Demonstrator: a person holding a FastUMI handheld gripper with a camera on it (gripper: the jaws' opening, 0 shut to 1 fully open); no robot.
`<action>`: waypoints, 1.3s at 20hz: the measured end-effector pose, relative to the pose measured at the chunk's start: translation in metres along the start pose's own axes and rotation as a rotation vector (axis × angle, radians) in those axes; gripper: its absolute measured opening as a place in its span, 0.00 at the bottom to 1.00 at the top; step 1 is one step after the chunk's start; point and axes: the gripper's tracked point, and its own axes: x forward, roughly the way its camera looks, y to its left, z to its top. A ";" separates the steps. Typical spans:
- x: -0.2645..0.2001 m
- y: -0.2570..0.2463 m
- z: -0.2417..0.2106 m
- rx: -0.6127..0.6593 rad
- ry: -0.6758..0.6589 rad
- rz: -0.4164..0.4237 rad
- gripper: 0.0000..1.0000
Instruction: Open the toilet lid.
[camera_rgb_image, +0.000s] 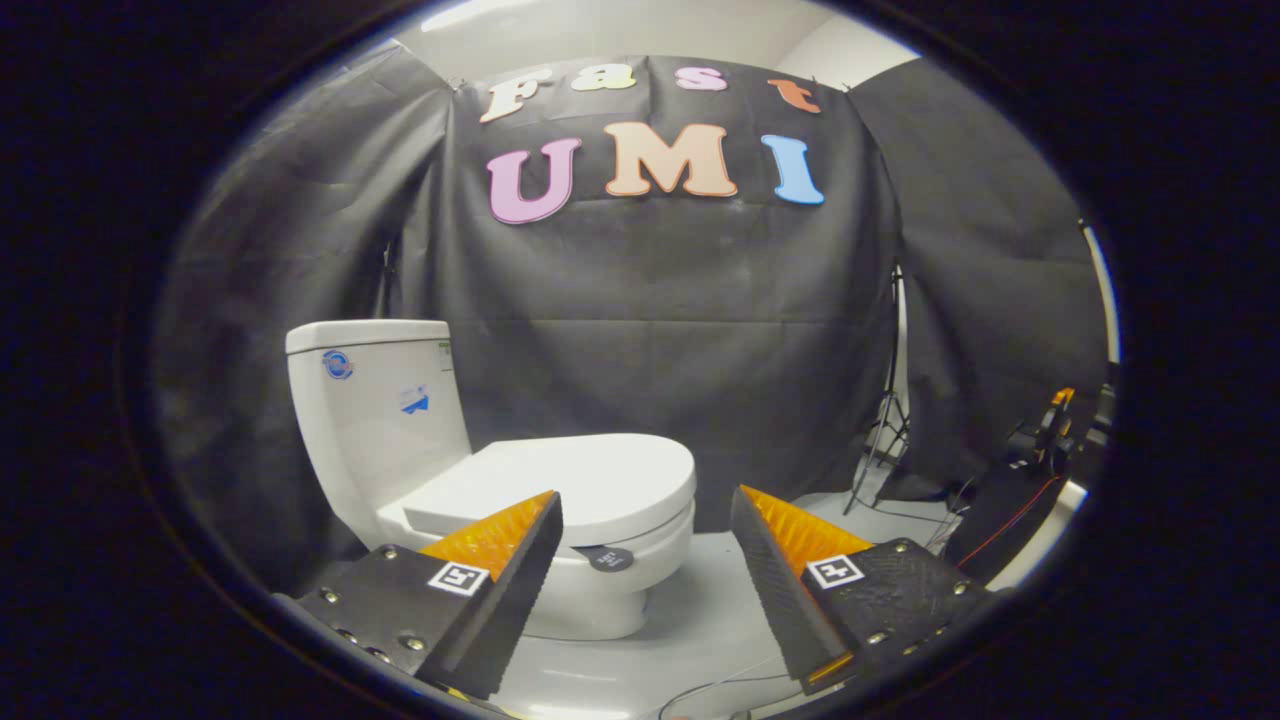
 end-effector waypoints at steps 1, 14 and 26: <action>0.001 0.000 -0.003 -0.003 0.005 0.002 1.00; 0.032 0.011 -0.043 0.073 0.113 0.023 1.00; 0.084 0.020 -0.106 0.496 0.372 -0.042 0.99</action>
